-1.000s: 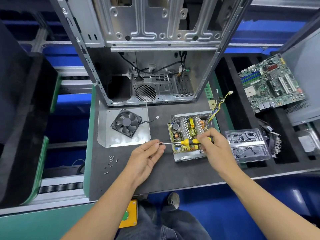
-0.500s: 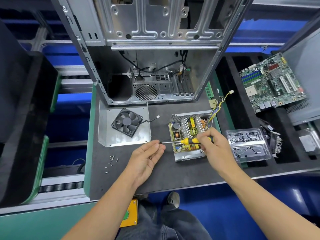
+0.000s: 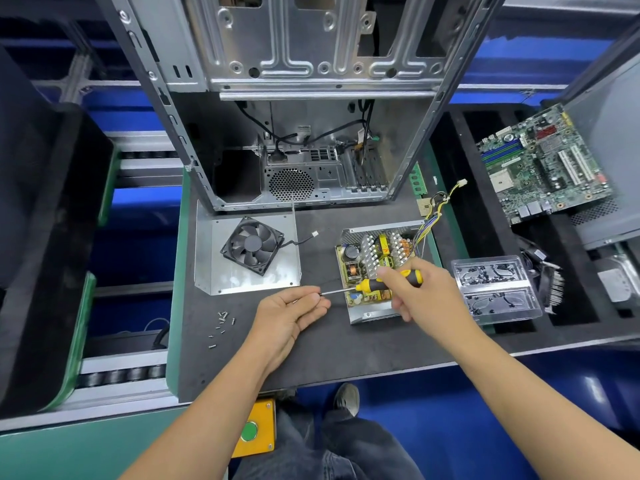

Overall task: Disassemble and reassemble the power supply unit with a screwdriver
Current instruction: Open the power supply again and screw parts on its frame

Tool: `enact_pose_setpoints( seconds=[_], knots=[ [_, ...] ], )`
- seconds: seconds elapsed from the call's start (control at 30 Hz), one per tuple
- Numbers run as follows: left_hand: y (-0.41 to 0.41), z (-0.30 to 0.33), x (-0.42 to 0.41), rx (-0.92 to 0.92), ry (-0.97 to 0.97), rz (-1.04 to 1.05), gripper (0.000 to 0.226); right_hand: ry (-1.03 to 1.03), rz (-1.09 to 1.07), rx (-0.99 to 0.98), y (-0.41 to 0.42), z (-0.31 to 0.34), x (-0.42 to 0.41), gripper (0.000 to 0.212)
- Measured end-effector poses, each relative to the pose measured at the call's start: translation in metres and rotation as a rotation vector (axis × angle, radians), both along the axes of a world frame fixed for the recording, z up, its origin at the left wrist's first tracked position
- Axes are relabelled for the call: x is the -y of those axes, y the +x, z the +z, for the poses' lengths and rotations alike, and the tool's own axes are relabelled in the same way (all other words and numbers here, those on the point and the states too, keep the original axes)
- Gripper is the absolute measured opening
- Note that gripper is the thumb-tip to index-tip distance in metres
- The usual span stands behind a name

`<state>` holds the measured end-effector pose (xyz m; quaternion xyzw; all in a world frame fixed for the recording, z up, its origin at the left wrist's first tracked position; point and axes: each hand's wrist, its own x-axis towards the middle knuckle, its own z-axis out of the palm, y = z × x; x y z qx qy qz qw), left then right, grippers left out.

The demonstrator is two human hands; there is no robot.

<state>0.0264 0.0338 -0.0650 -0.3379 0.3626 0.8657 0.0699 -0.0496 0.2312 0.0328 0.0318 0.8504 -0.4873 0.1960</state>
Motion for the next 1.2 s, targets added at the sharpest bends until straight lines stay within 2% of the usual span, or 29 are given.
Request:
enact_pose_setpoints(
  seconds=[0.1,0.23,0.37,0.47,0.6,0.7,0.8,1.0,1.2],
  knots=[
    [-0.003,0.001,-0.003,-0.017,0.008,-0.022,0.013,-0.169,-0.086,0.113,-0.005,-0.001,-0.002,0.036],
    [-0.009,0.002,-0.004,-0.033,0.074,0.000,0.020,-0.204,-0.148,0.146,-0.007,-0.007,-0.006,0.030],
    [-0.014,0.000,-0.008,-0.019,0.130,-0.004,0.042,-0.147,-0.143,0.104,-0.015,-0.005,-0.009,0.029],
    [-0.013,-0.004,-0.008,0.016,0.128,0.007,0.046,-0.094,-0.103,-0.001,-0.024,0.005,-0.008,0.030],
    [-0.014,-0.009,-0.010,0.049,0.086,-0.002,0.039,0.098,-0.043,-0.251,-0.041,0.018,0.001,0.024],
    [-0.016,-0.009,-0.011,0.054,0.083,-0.010,0.037,0.138,0.028,-0.357,-0.050,0.023,0.012,0.025],
    [-0.016,-0.009,-0.010,0.046,0.075,-0.033,0.040,0.201,0.118,-0.391,-0.057,0.023,0.024,0.025],
    [-0.015,-0.011,-0.009,0.056,0.082,-0.048,0.022,0.417,0.277,-0.449,-0.066,0.022,0.039,0.025],
    [-0.015,-0.012,-0.008,0.048,0.096,-0.052,0.023,0.445,0.310,-0.451,-0.069,0.021,0.048,0.027]
  ],
)
